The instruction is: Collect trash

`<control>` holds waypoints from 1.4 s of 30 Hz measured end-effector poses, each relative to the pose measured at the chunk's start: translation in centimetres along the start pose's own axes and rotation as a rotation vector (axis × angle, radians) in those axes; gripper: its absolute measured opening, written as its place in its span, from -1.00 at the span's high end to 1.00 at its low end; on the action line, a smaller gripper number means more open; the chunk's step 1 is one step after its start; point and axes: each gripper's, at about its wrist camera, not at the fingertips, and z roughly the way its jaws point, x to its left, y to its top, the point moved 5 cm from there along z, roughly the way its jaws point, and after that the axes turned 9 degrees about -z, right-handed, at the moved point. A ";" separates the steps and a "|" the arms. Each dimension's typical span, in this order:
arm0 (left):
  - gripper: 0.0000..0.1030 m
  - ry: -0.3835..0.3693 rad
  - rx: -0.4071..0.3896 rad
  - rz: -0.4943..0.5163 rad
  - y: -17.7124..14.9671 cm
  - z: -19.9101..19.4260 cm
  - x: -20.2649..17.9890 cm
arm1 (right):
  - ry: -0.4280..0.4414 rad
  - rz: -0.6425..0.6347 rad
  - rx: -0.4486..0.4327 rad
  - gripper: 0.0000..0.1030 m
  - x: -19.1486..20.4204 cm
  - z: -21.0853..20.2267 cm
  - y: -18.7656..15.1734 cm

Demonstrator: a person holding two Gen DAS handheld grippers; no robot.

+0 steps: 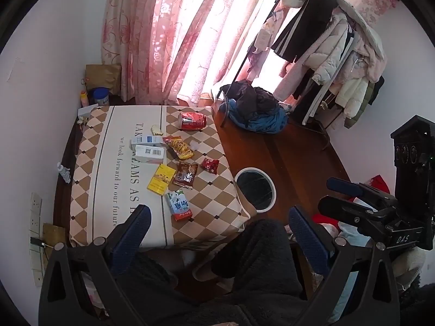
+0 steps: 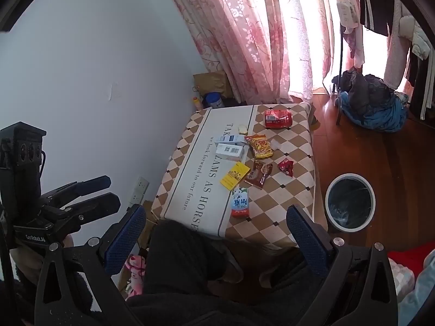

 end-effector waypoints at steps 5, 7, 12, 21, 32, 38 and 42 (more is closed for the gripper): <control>-1.00 -0.001 -0.001 -0.001 0.2 0.0 0.0 | 0.002 -0.002 0.003 -1.00 0.0 0.0 0.0; -1.00 -0.002 0.000 0.000 0.2 0.0 -0.1 | 0.002 -0.004 0.004 -1.00 0.1 0.1 0.1; -1.00 -0.004 0.001 -0.001 0.3 -0.1 -0.1 | 0.003 -0.007 0.003 -1.00 0.1 0.1 0.3; -1.00 -0.005 -0.007 -0.017 0.6 -0.4 0.3 | 0.002 -0.017 0.001 -1.00 0.4 0.4 0.6; -1.00 -0.008 -0.012 -0.018 0.8 -0.6 0.6 | -0.001 -0.031 -0.003 -1.00 0.7 0.4 1.2; -1.00 -0.007 -0.013 -0.021 0.8 -0.7 0.7 | 0.000 -0.036 -0.006 -1.00 0.8 0.4 1.3; -1.00 -0.008 -0.014 -0.020 0.8 -0.7 0.7 | -0.001 -0.037 -0.006 -1.00 0.8 0.4 1.3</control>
